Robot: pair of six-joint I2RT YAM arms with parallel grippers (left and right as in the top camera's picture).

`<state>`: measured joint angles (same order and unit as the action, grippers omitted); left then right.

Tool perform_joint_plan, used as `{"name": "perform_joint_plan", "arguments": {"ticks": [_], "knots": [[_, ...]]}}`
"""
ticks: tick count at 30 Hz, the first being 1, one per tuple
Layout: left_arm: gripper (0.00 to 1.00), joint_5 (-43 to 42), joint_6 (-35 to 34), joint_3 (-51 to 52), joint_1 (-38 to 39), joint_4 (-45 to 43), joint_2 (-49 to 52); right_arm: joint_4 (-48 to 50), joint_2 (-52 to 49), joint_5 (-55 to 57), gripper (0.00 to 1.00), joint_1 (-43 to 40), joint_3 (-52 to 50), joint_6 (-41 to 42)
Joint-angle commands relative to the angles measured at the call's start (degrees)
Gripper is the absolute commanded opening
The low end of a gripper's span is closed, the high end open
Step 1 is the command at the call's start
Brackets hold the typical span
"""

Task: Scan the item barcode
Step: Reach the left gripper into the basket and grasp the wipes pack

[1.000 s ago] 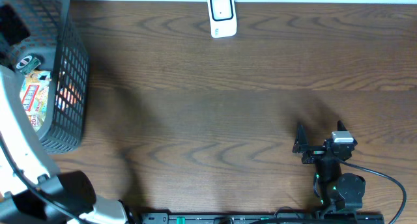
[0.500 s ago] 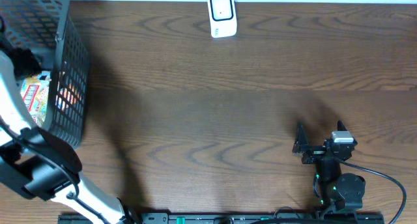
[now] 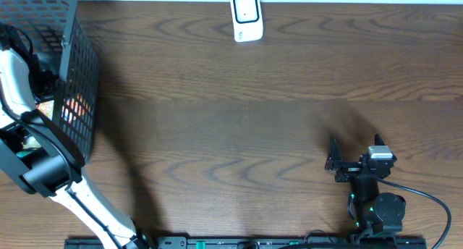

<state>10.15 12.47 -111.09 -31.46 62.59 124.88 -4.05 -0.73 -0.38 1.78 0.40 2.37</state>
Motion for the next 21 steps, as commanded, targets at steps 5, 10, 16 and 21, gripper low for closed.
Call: {"name": "perform_joint_plan", "arguments": {"ticks": [5, 10, 16, 21], "knots": [[0.98, -1.22, 1.99, 0.22, -0.13, -1.42, 2.49, -0.24, 0.2, 0.07, 0.99, -0.35, -0.11, 0.35], [0.98, -1.16, 3.39, 0.24, -0.24, -3.65, 4.0, -0.24, 0.2, 0.04, 0.99, -0.35, -0.11, 0.35], [1.0, -1.16, 3.39, 0.24, -0.63, -5.75, 5.05, -0.24, 0.2, 0.04, 0.99, -0.35, -0.11, 0.35], [0.96, -1.18, 3.37, 0.28, -1.11, -5.73, 6.64, -0.24, 0.2, 0.04, 0.99, -0.35, -0.11, 0.35]]}}
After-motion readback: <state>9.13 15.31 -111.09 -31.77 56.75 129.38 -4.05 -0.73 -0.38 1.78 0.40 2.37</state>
